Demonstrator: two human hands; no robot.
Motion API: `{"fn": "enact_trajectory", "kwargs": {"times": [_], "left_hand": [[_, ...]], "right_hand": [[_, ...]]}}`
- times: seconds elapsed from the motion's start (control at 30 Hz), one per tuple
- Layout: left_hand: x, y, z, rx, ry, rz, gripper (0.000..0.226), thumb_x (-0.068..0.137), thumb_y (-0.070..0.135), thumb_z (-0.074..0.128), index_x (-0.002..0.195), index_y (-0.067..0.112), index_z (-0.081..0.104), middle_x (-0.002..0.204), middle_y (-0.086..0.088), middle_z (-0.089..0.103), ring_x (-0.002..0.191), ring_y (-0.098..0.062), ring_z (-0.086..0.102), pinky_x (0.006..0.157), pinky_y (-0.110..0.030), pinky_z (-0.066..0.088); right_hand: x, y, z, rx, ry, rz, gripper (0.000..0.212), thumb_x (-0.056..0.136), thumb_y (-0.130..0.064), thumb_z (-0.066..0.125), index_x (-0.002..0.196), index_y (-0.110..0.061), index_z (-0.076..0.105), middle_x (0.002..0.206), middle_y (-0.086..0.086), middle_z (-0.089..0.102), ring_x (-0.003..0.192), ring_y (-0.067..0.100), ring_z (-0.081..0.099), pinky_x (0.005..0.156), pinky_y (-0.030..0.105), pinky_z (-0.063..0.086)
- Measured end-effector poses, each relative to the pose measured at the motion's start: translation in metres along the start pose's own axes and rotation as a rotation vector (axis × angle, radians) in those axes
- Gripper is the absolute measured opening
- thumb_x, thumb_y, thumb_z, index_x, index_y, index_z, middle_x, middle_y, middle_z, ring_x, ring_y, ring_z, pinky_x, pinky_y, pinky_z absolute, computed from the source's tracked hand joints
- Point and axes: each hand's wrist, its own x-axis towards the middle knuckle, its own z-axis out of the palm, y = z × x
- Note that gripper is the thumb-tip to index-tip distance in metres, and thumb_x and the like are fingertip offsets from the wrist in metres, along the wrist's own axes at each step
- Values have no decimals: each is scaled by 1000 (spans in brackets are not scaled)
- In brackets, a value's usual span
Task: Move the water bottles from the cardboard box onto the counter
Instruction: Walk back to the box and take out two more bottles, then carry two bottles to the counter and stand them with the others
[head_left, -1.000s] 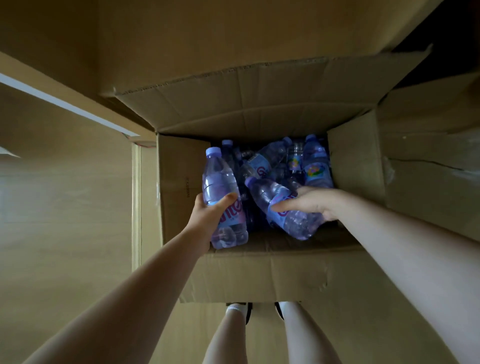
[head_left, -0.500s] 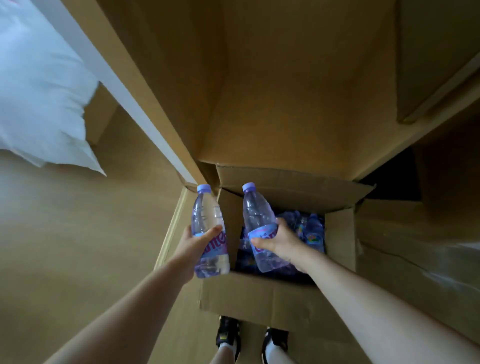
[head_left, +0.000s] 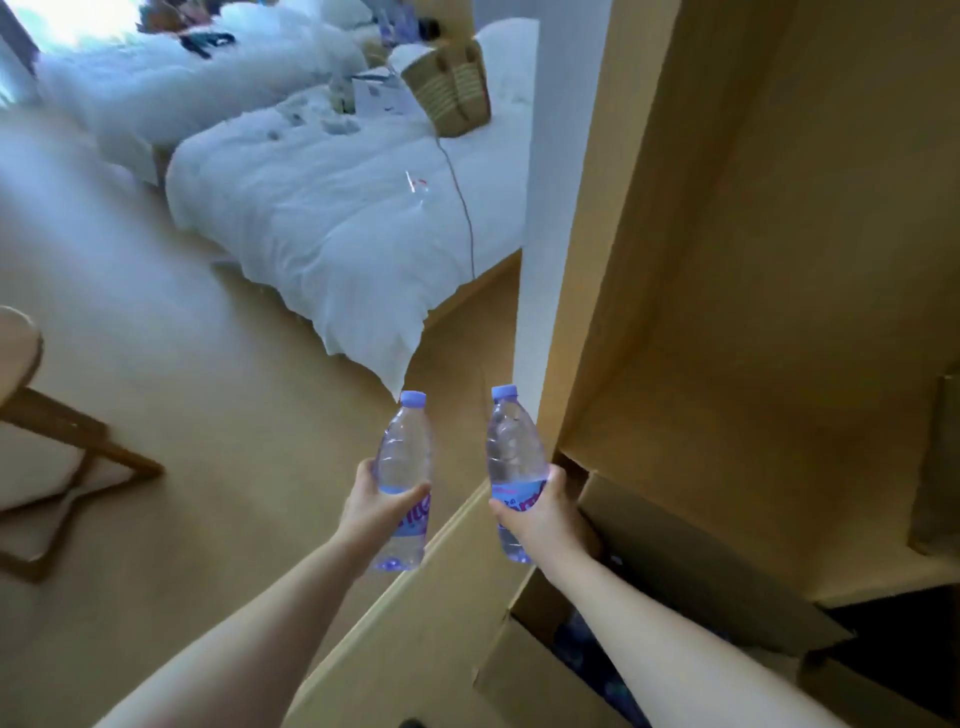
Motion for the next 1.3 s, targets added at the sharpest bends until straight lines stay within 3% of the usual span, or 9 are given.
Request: {"fn": "enact_trajectory", "kwargs": {"times": [0.07, 0.23, 0.4, 0.57, 0.67, 0.8, 0.93, 1.03, 1.3], "left_hand": [[2, 2, -38, -22, 58, 15, 51, 73, 32, 79, 112, 23, 47, 102, 0, 64, 97, -22, 64, 93, -45, 51], [6, -3, -134, -30, 205, 9, 54, 77, 32, 76, 120, 22, 44, 106, 1, 62, 97, -20, 61, 87, -34, 49], [4, -13, -215, -135, 330, -23, 56, 77, 31, 78, 119, 21, 42, 103, 1, 60, 96, -21, 62, 88, -38, 52], [17, -17, -273, -232, 468, -37, 55, 75, 33, 79, 115, 23, 42, 95, 6, 60, 86, -13, 62, 72, -31, 51], [36, -14, -300, -271, 525, -34, 59, 73, 36, 80, 115, 25, 41, 96, 5, 60, 83, -10, 62, 61, -24, 47], [76, -8, -339, -280, 569, -67, 64, 70, 41, 82, 117, 26, 41, 99, 5, 61, 85, -10, 64, 61, -24, 50], [141, 9, -384, -291, 609, -87, 65, 69, 41, 83, 117, 22, 43, 96, 5, 62, 82, -10, 65, 62, -25, 53], [196, 24, -415, -312, 663, -100, 67, 67, 39, 84, 117, 15, 47, 98, -1, 64, 87, -16, 66, 77, -37, 58], [308, 63, -504, -354, 714, -102, 59, 71, 35, 83, 115, 12, 50, 100, -8, 66, 86, -20, 68, 73, -33, 57]], "right_hand": [[1, -34, 23, -6, -35, -36, 68, 72, -40, 80, 120, -20, 36, 110, -2, 57, 98, 20, 59, 83, 36, 52], [-2, -116, 89, -24, -125, -155, 61, 72, -40, 79, 106, -27, 31, 102, -5, 56, 90, 19, 59, 75, 31, 48], [-7, -186, 155, 12, -274, -254, 63, 73, -32, 79, 116, -22, 35, 104, 2, 60, 93, 26, 64, 85, 49, 53], [-10, -241, 211, -33, -362, -375, 74, 73, -35, 81, 127, -18, 34, 108, 0, 57, 94, 18, 60, 79, 31, 51], [-2, -271, 244, 21, -449, -400, 72, 70, -33, 84, 122, -23, 35, 108, -2, 57, 95, 16, 61, 83, 34, 54], [16, -316, 292, 29, -519, -444, 72, 67, -38, 86, 115, -27, 34, 103, -6, 59, 90, 12, 63, 77, 30, 54], [63, -367, 340, -23, -530, -516, 67, 66, -39, 85, 110, -30, 35, 101, -8, 59, 88, 9, 63, 80, 36, 57], [110, -408, 374, -34, -552, -543, 66, 67, -39, 84, 110, -30, 36, 103, -8, 58, 89, 9, 63, 80, 36, 57], [205, -518, 456, -154, -586, -619, 63, 72, -40, 80, 114, -28, 34, 104, -5, 55, 84, 8, 60, 60, 18, 46]]}}
